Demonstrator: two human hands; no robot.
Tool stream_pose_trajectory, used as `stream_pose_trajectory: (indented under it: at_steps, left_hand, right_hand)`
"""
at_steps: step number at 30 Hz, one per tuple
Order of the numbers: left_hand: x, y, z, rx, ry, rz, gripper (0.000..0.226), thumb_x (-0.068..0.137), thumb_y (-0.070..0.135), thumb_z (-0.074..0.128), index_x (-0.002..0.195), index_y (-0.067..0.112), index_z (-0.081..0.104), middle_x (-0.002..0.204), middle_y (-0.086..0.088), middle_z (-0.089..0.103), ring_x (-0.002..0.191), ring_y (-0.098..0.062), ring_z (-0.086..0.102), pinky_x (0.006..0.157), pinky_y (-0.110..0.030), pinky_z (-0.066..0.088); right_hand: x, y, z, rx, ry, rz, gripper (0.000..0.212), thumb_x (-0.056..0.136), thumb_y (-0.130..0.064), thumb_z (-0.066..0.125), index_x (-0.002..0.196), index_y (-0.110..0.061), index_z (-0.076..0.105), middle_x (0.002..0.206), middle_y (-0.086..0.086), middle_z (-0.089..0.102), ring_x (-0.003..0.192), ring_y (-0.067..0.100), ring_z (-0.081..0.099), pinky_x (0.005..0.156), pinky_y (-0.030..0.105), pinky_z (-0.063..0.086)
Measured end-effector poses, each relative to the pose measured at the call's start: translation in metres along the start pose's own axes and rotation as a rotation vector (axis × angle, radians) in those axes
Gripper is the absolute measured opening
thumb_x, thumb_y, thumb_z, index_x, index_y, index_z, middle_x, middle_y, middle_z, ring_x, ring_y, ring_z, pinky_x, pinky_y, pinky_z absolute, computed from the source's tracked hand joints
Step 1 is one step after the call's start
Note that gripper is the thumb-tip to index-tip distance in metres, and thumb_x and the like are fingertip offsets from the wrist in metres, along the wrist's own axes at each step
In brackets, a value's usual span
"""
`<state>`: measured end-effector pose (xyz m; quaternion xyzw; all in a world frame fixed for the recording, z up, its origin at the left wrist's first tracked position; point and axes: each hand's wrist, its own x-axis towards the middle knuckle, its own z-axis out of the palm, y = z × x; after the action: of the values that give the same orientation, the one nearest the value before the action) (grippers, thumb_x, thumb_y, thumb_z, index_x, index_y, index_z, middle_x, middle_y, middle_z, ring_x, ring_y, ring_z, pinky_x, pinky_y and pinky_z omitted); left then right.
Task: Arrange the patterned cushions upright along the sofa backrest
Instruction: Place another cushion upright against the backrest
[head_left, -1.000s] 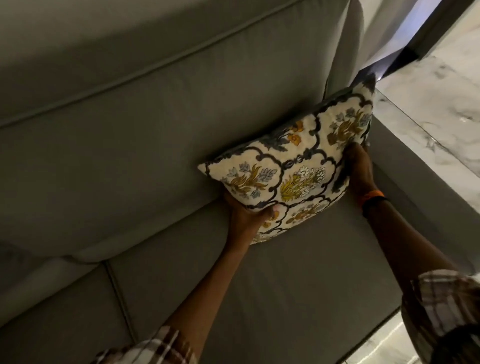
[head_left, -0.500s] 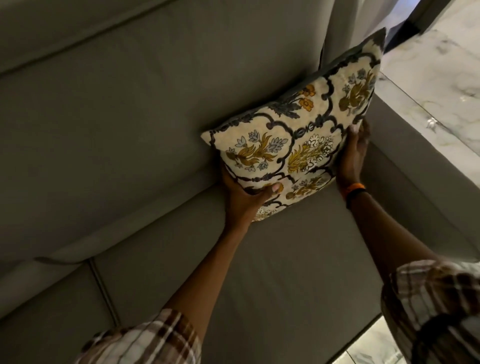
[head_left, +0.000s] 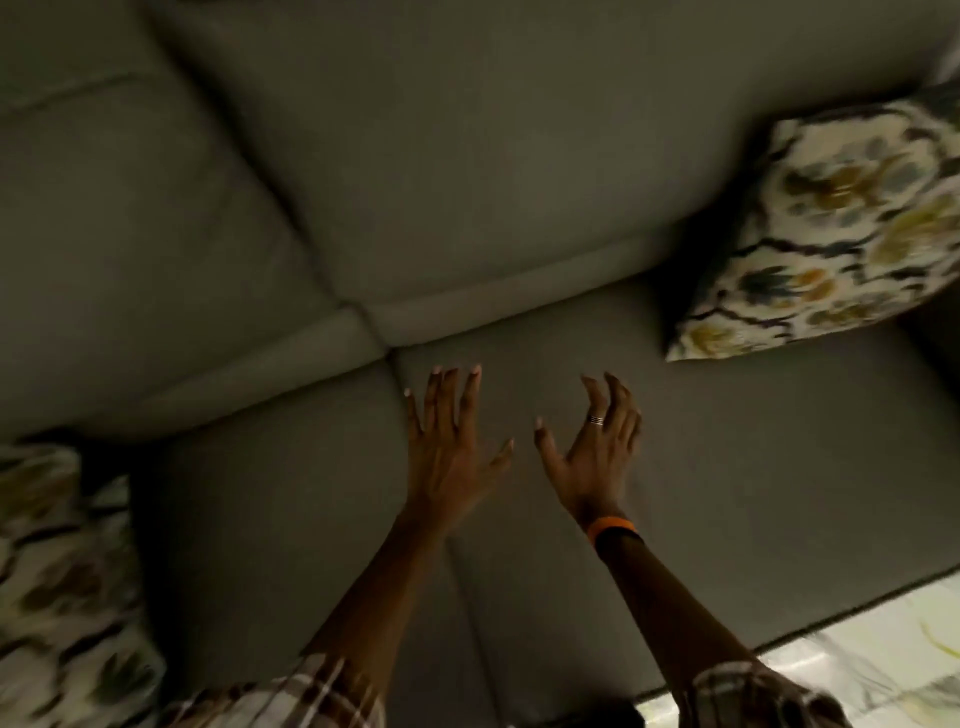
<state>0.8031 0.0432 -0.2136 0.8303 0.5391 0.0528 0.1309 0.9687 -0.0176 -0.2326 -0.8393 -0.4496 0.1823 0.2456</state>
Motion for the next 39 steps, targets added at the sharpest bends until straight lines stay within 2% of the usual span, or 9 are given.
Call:
stream_pose_trajectory:
  at_steps: [12,17,20,22,25,28,31,35,39]
  left_hand:
    - [-0.193,-0.358,-0.181,0.123,0.099,-0.332,0.091,0.090,0.073,0.034,0.158,0.015,0.029,0.165,-0.017,0.028,0.155,-0.037,0.019,0.124,-0.065,0.018]
    - [-0.275,-0.471,-0.210,0.081,0.074,-0.523,0.090,0.086,0.074,0.033,0.157,0.019,0.029,0.164,-0.018,0.029,0.153,-0.043,0.023,0.120,-0.071,0.019]
    - [-0.316,-0.513,-0.215,-0.012,0.058,-0.675,0.088,0.085,0.079,0.028,0.158,0.032,0.021,0.169,-0.014,0.014,0.156,-0.043,0.008,0.120,-0.073,0.014]
    - [-0.334,-0.530,-0.214,-0.187,0.117,-0.819,0.087,0.081,0.083,0.031,0.157,0.043,0.018,0.170,-0.009,0.008,0.156,-0.042,0.007,0.116,-0.073,0.020]
    - [-0.344,-0.541,-0.214,-0.610,0.228,-1.119,0.095,0.078,0.084,0.047,0.157,0.049,0.008,0.168,-0.013,0.019,0.149,-0.046,0.027,0.112,-0.067,0.034]
    - [-0.345,-0.532,-0.215,-0.841,0.296,-1.295,0.104,0.081,0.076,0.063,0.161,0.034,0.011,0.160,-0.016,0.039,0.142,-0.046,0.042,0.114,-0.059,0.037]
    - [-0.347,-0.508,-0.212,-0.833,0.427,-1.222,0.109,0.070,0.081,0.064,0.157,0.030,0.022,0.154,-0.009,0.048,0.139,-0.038,0.049,0.114,-0.056,0.042]
    - [-0.327,-0.447,-0.201,-0.808,0.525,-1.017,0.105,0.069,0.076,0.063,0.155,0.026,0.028,0.154,-0.008,0.048,0.139,-0.022,0.047,0.116,-0.048,0.042]
    - [-0.281,-0.367,-0.171,-0.988,0.429,-0.795,0.096,0.068,0.070,0.075,0.149,0.036,0.038,0.150,0.001,0.053,0.135,-0.014,0.052,0.111,-0.045,0.047]
  right_hand:
    - [-0.186,-0.327,0.175,-0.112,-0.186,-0.494,0.102,0.089,-0.077,0.046,0.165,-0.010,0.035,0.173,0.022,0.031,0.163,0.040,0.023,0.133,0.062,0.013]
    - [-0.253,-0.412,0.233,-0.034,-0.246,-0.526,0.096,0.089,-0.072,0.049,0.159,-0.007,0.045,0.166,0.027,0.042,0.156,0.046,0.037,0.127,0.064,0.027]
    - [-0.275,-0.433,0.258,0.070,-0.431,-0.336,0.099,0.086,-0.080,0.048,0.162,-0.017,0.041,0.167,0.019,0.039,0.153,0.042,0.041,0.122,0.060,0.039]
    - [-0.280,-0.436,0.268,0.293,-0.539,-0.160,0.100,0.082,-0.086,0.055,0.162,-0.029,0.037,0.164,0.008,0.044,0.146,0.031,0.050,0.116,0.053,0.049]
    - [-0.276,-0.432,0.275,0.612,-0.585,0.050,0.093,0.085,-0.066,0.076,0.160,-0.026,0.037,0.140,-0.001,0.068,0.124,0.015,0.070,0.104,0.046,0.057]
    - [-0.261,-0.421,0.270,0.703,-0.699,0.176,0.092,0.081,-0.058,0.085,0.155,-0.021,0.046,0.136,0.003,0.073,0.120,0.023,0.074,0.106,0.052,0.060]
    - [-0.255,-0.406,0.251,0.733,-0.715,0.205,0.098,0.071,-0.072,0.085,0.151,-0.025,0.054,0.137,0.003,0.074,0.119,0.023,0.076,0.103,0.051,0.063]
    - [-0.256,-0.362,0.205,0.784,-0.602,0.217,0.072,0.087,-0.057,0.078,0.149,-0.025,0.059,0.139,0.000,0.073,0.125,0.018,0.072,0.107,0.043,0.060]
    - [-0.231,-0.281,0.137,0.854,-0.447,0.308,0.042,0.097,-0.039,0.073,0.137,-0.035,0.062,0.130,-0.010,0.075,0.114,0.005,0.076,0.099,0.032,0.063]
